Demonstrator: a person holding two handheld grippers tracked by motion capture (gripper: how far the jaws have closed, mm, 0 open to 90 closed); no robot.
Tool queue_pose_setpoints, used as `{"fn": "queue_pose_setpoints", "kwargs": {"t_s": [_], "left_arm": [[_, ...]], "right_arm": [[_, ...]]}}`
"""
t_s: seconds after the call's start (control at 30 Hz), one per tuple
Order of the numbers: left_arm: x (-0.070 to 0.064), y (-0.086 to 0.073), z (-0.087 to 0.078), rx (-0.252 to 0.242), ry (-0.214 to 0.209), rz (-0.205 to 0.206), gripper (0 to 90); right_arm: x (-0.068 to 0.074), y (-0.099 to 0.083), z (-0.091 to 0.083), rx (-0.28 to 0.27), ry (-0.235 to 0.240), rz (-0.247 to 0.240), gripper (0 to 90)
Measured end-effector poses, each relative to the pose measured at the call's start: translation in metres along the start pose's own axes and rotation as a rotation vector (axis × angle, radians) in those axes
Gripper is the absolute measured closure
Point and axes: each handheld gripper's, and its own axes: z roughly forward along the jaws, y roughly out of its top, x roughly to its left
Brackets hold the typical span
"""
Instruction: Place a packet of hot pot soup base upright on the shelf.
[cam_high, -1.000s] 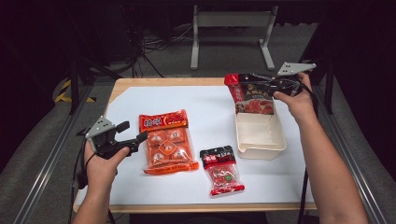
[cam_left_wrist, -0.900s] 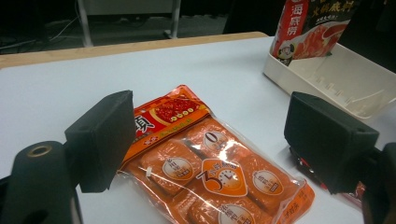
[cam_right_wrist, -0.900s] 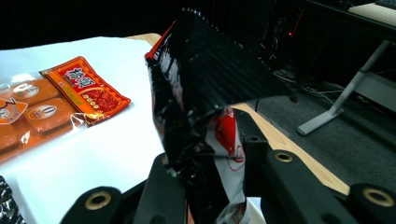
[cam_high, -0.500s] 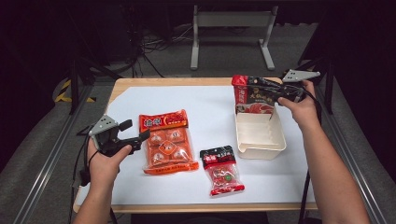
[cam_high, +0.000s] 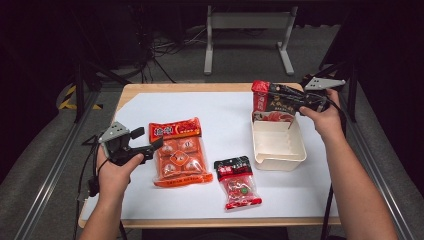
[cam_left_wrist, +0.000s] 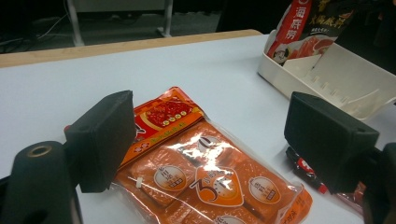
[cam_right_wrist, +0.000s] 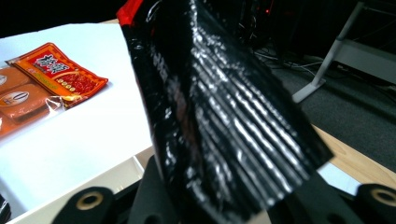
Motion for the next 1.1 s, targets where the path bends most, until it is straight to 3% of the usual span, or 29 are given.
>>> {"fn": "queue_pose_setpoints", "kwargs": {"t_s": [0.27,0.4,0.8,0.93,1.1], "left_arm": [[0.002,0.003,0.004,0.003,0.001,0.003,17.4],[0.003,0.003,0.007,0.012,0.006,-0.001,17.3],[0.011,0.008,0.012,0.027,0.012,0.024,18.6],[0.013,0.01,0.011,0.044,0.01,0.034,19.4],[0.014,0.012,0.01,0.06,0.002,0.059,19.3]], "right_arm": [[0.003,0.003,-0.014,-0.011,-0.035,0.041,40.9],[0.004,0.002,-0.022,-0.03,-0.048,0.071,34.3],[0.021,0.002,-0.046,-0.047,-0.08,0.071,29.1],[0.028,-0.001,-0.055,-0.039,-0.103,0.036,29.0],[0.038,-0.004,-0.067,-0.05,-0.112,0.033,29.5]]}}
